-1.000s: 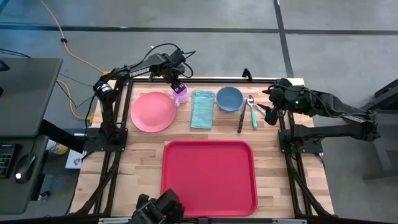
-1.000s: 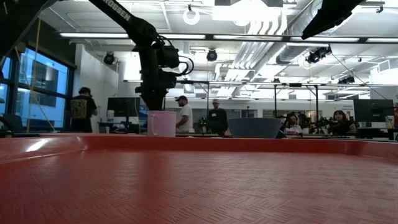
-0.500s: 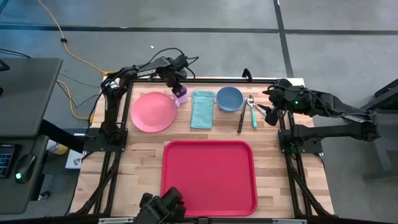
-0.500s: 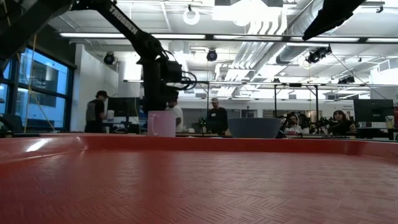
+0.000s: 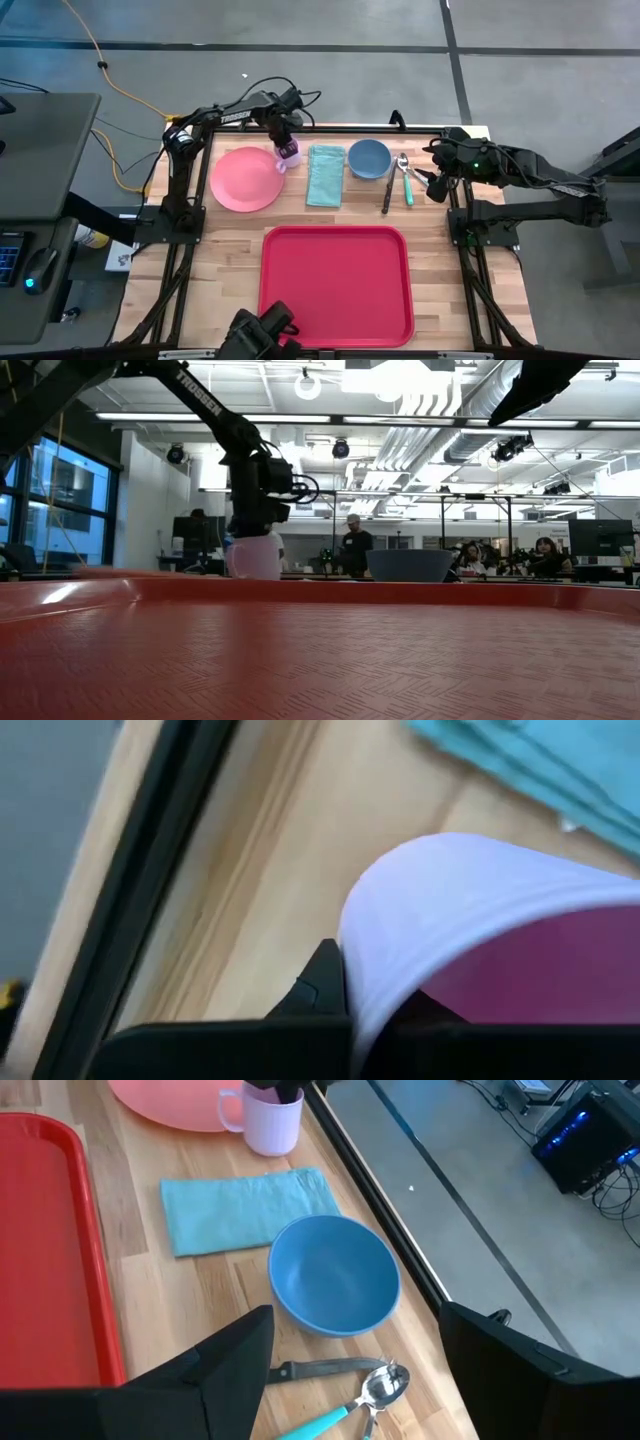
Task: Set up tray
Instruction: Put the light pink mug on the red tray
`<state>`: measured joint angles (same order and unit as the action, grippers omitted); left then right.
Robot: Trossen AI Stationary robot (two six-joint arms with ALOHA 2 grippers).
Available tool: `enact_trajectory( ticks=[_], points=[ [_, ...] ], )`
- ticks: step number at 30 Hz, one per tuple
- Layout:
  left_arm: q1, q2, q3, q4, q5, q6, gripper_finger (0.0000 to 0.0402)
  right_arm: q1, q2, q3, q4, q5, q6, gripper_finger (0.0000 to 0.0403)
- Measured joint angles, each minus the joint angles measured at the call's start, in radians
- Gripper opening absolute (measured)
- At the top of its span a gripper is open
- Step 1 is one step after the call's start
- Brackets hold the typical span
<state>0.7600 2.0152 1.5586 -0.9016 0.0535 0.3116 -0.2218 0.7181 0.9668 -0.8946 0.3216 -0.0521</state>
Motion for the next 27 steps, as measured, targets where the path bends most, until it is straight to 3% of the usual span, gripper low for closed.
enact_trajectory(
  ticks=[6, 13, 27],
  points=[
    [-0.001, 0.003, 0.056, -0.100, 0.034, 0.035, 0.0025, 0.000, 0.000, 0.000, -0.001, 0.000, 0.011, 0.0266],
    [-0.035, 0.003, 0.229, -0.280, 0.020, 0.085, 0.0025, 0.000, 0.000, 0.000, -0.006, -0.003, 0.012, 0.0266],
    [-0.285, 0.003, 0.571, -0.437, 0.096, 0.200, 0.0025, 0.000, 0.000, 0.000, -0.008, 0.005, 0.012, 0.0266]
  ],
)
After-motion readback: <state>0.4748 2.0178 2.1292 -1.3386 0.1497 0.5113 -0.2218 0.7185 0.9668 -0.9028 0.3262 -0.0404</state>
